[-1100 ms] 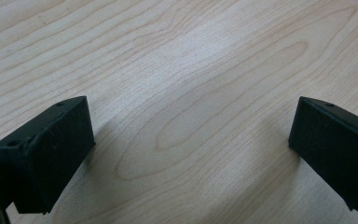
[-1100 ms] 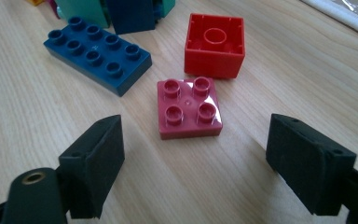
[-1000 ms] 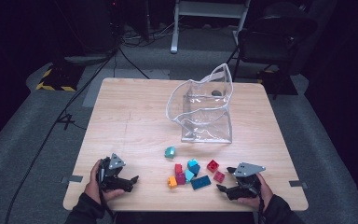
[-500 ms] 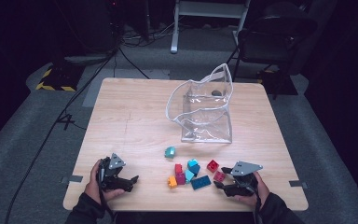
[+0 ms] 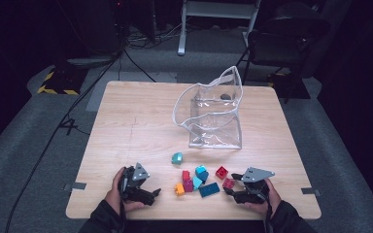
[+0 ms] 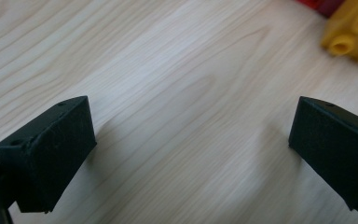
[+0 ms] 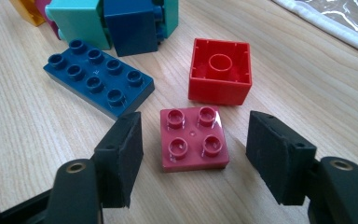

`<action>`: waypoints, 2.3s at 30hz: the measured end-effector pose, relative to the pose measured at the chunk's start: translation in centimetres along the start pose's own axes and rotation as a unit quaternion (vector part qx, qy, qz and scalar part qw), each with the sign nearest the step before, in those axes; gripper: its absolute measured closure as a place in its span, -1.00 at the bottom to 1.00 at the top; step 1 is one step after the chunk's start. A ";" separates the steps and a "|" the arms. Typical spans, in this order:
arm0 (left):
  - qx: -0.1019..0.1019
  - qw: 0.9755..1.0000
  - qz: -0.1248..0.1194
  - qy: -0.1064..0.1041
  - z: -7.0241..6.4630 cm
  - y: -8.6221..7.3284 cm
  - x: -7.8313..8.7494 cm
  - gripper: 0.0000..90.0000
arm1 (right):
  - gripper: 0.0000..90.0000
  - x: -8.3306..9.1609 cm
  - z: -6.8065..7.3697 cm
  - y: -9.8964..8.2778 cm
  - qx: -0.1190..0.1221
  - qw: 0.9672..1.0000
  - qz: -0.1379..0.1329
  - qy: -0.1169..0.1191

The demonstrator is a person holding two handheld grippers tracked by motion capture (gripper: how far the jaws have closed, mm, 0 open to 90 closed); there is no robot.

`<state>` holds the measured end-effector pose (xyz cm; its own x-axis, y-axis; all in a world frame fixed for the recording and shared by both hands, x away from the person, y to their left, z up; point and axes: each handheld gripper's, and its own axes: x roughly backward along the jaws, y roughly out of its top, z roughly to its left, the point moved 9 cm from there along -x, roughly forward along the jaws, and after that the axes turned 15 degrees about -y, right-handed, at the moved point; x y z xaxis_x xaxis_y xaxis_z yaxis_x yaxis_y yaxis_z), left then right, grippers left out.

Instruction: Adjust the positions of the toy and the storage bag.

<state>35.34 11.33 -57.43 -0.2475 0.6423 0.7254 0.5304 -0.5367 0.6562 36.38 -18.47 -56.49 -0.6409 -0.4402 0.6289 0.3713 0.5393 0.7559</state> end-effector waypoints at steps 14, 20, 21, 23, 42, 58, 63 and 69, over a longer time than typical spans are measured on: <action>-0.015 1.000 0.007 -0.014 -2.0 4.3 -4.4 -0.99 | -0.41 0.5 -0.8 -0.6 0.003 1.000 0.001 -0.021; -0.012 1.000 0.005 -0.010 -2.0 5.6 -5.6 -0.99 | -0.40 0.8 -2.0 -1.1 -0.008 0.999 0.005 -0.031; -0.012 1.000 0.004 -0.010 -2.0 5.9 -5.8 -0.99 | -0.40 0.8 -2.1 -1.2 -0.010 0.999 0.005 -0.033; -0.013 1.000 0.006 -0.012 -2.0 6.3 -6.2 -0.99 | -0.40 0.8 -2.3 -1.2 -0.011 0.999 0.005 -0.035; -0.047 0.998 0.011 -0.038 -4.2 10.9 -10.8 -0.92 | -0.38 1.3 -4.5 -2.1 -0.034 0.999 0.011 -0.038; -0.076 0.996 -0.038 0.011 -2.8 10.1 -3.0 -0.66 | -0.38 2.3 -6.3 -2.5 -0.057 0.998 -0.009 -0.038; -0.034 0.997 -0.066 0.012 -0.2 10.1 -2.0 -0.65 | -0.37 2.4 -6.8 -2.5 -0.063 0.997 -0.011 -0.043; -0.012 0.999 -0.049 0.007 1.7 9.9 -3.8 -0.64 | -0.37 2.4 -7.2 -2.6 -0.068 0.996 -0.011 -0.049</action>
<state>42.90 4.54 -54.08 -0.3076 0.6848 0.6606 0.4839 -0.4852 0.7283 38.71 -26.14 -55.63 -0.7093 -0.3755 0.5966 0.4396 0.4259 0.7908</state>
